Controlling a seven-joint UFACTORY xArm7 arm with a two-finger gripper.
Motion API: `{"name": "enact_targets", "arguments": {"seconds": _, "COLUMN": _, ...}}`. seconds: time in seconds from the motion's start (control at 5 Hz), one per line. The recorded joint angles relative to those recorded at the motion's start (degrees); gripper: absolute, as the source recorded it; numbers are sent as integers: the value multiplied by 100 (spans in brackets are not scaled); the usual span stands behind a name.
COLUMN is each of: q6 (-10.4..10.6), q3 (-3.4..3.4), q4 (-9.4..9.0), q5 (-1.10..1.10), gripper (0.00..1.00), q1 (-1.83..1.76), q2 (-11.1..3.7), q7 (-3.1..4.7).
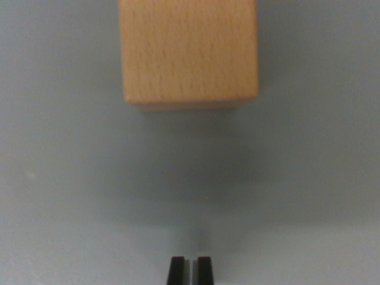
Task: Push wooden cube
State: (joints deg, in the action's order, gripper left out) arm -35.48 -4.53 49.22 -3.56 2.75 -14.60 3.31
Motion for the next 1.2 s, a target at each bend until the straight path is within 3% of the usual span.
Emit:
{"name": "enact_targets", "arguments": {"seconds": 0.2, "q6": 0, "q3": 0, "q4": 0, "q5": 0, "gripper": 100, "q1": 0, "q2": 0, "q7": 0}}
{"name": "enact_targets", "arguments": {"seconds": 1.2, "q6": -35, "q3": 3, "q4": 90, "q5": 4, "gripper": 100, "q1": 0, "q2": -56, "q7": 0}}
